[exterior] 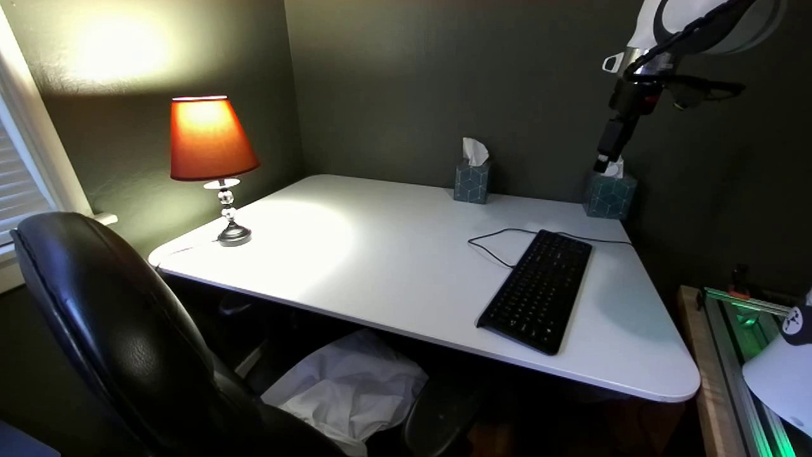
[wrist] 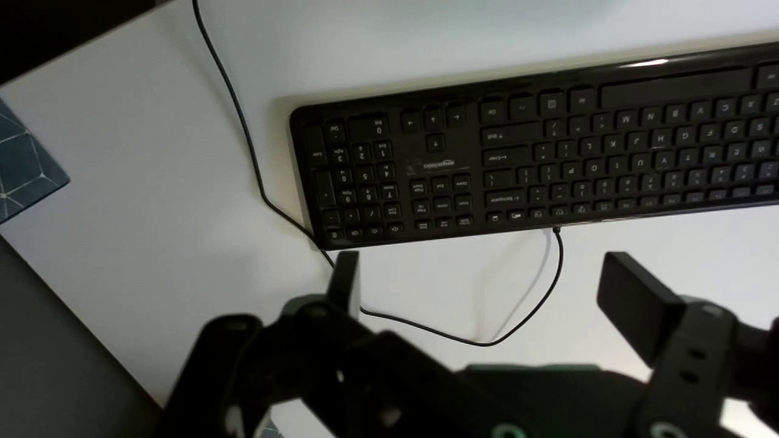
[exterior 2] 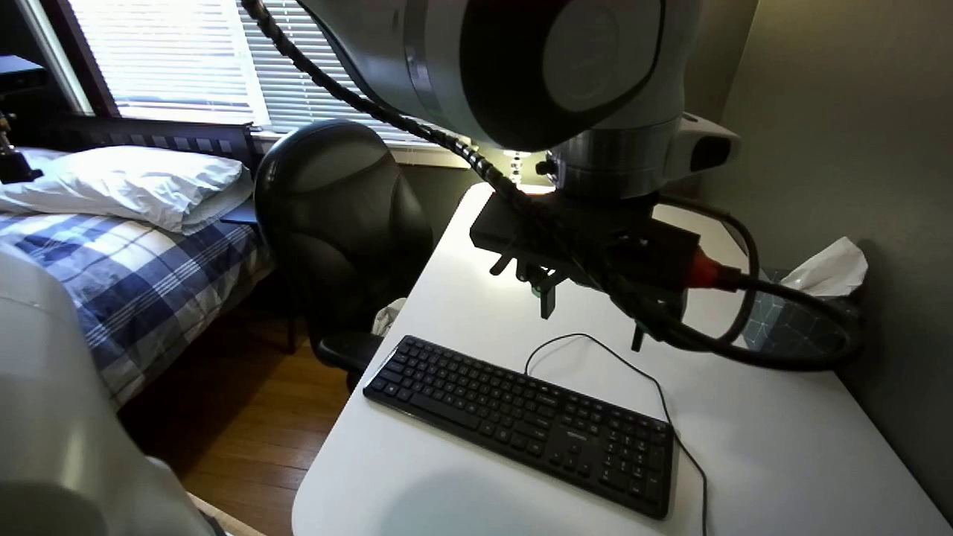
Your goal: Press a key on the keyboard
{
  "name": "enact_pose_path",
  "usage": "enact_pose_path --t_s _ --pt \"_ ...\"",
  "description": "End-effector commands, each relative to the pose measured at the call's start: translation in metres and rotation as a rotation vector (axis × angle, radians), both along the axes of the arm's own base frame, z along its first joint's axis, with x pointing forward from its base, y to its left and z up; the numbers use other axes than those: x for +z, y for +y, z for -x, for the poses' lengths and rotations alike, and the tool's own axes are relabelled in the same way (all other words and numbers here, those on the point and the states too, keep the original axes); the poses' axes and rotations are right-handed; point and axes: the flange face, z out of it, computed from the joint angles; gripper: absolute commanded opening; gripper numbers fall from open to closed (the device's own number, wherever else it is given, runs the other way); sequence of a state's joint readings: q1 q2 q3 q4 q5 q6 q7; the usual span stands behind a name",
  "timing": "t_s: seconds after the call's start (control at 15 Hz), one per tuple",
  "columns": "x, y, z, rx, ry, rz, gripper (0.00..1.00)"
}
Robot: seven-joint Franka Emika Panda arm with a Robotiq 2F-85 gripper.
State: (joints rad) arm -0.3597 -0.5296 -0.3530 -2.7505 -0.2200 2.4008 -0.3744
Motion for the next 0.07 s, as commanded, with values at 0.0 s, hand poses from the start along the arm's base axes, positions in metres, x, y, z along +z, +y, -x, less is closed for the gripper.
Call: enact_pose_path --t_s 0.0 --pt "0.0005 0.0000 -0.0001 0.000 0.001 0.000 1.00"
